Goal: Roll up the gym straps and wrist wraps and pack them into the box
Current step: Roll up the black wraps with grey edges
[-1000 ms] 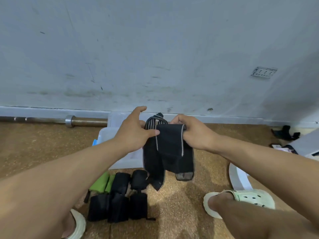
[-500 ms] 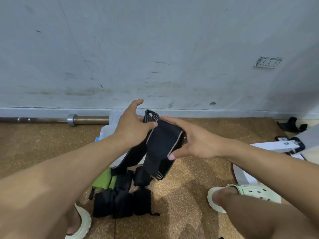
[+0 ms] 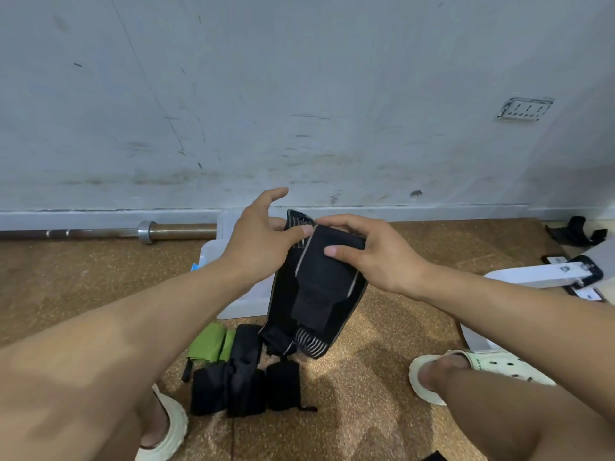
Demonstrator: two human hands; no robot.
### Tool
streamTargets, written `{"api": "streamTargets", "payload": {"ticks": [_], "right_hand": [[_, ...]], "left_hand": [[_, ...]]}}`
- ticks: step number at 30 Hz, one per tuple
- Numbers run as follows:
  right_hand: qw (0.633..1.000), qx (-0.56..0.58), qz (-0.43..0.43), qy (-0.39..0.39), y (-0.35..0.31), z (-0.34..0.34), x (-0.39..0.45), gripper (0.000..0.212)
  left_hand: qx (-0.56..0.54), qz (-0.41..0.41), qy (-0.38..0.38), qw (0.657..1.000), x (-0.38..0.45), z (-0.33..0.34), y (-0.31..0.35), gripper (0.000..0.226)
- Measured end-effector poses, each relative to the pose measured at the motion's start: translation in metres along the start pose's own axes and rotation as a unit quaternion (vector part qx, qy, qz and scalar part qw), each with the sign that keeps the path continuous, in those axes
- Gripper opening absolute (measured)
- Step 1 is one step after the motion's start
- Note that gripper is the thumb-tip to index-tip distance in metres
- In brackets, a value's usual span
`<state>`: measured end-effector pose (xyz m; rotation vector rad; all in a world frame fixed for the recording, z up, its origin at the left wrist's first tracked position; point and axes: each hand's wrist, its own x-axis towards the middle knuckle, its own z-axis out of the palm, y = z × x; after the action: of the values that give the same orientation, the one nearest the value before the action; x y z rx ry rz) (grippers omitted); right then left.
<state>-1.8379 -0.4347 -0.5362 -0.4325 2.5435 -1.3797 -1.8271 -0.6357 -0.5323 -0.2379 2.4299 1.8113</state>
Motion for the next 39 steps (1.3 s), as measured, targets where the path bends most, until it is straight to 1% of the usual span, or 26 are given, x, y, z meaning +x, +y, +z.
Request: {"api": "streamTargets", "payload": {"ticks": [2,4,7,10,13,14,17,19,22,25,28,30,33,34,36,38,39], "right_hand": [[0.999,-0.032,0.020,-0.017,0.001,-0.006,0.004,0.037],[0.997,-0.039,0.046,-0.038,0.003,-0.013,0.004,0.033],[0.997,-0.034,0.057,-0.033,0.005,-0.017,0.001,0.021],[0.997,-0.040,0.056,-0.017,0.003,-0.017,0.001,0.013],[0.998,-0.031,0.061,-0.004,0.002,-0.015,0.003,0.020],[0.998,-0.010,0.065,-0.002,0.000,-0.014,0.003,0.023],[0.992,0.106,0.068,-0.006,-0.004,-0.012,0.003,0.026],[0.988,0.145,0.052,-0.003,-0.006,-0.014,0.004,0.030],[0.990,0.143,0.020,-0.012,-0.010,-0.015,0.002,0.035],[0.990,0.139,0.006,-0.010,-0.012,-0.015,0.000,0.028],[0.995,0.104,-0.001,0.006,-0.013,-0.013,-0.001,0.024],[0.995,0.087,0.027,0.028,-0.012,-0.011,0.001,0.025],[0.990,0.101,0.092,0.038,-0.011,-0.009,0.005,0.042],[0.988,0.112,0.099,0.032,-0.011,-0.009,0.005,0.040],[0.989,0.115,0.092,0.030,-0.010,-0.008,0.004,0.024],[0.992,0.079,0.069,0.063,-0.009,-0.009,0.005,0.011],[0.994,0.056,0.054,0.079,-0.009,-0.010,0.005,0.011]], "left_hand": [[-0.004,-0.002,0.025,1.000,0.003,-0.003,0.001,0.070],[-0.007,-0.006,0.048,0.999,0.007,-0.008,0.002,0.071],[-0.012,-0.017,0.045,0.999,0.010,-0.014,0.001,0.075],[0.020,-0.008,0.031,0.999,0.009,-0.016,0.001,0.073],[0.036,0.005,0.003,0.999,0.006,-0.012,0.002,0.069],[0.040,0.009,-0.005,0.999,0.004,-0.010,0.002,0.068],[0.043,0.017,-0.008,0.999,0.004,-0.007,0.001,0.068],[0.036,0.013,-0.003,0.999,0.005,-0.007,0.000,0.069],[0.021,0.005,-0.001,1.000,0.007,-0.006,-0.002,0.067],[0.025,0.013,0.001,1.000,0.005,-0.005,0.001,0.062],[0.016,0.031,-0.013,0.999,0.004,-0.004,0.003,0.060],[0.011,0.042,-0.023,0.999,0.003,-0.003,0.004,0.059],[0.000,0.052,-0.047,0.998,0.000,-0.003,0.007,0.059],[-0.004,0.053,-0.057,0.997,-0.002,-0.003,0.008,0.060],[-0.009,0.049,-0.070,0.996,-0.002,-0.004,0.007,0.060],[-0.020,0.024,-0.064,0.997,0.000,-0.004,0.006,0.057],[-0.030,0.000,-0.051,0.998,0.001,-0.003,0.006,0.059]]}}
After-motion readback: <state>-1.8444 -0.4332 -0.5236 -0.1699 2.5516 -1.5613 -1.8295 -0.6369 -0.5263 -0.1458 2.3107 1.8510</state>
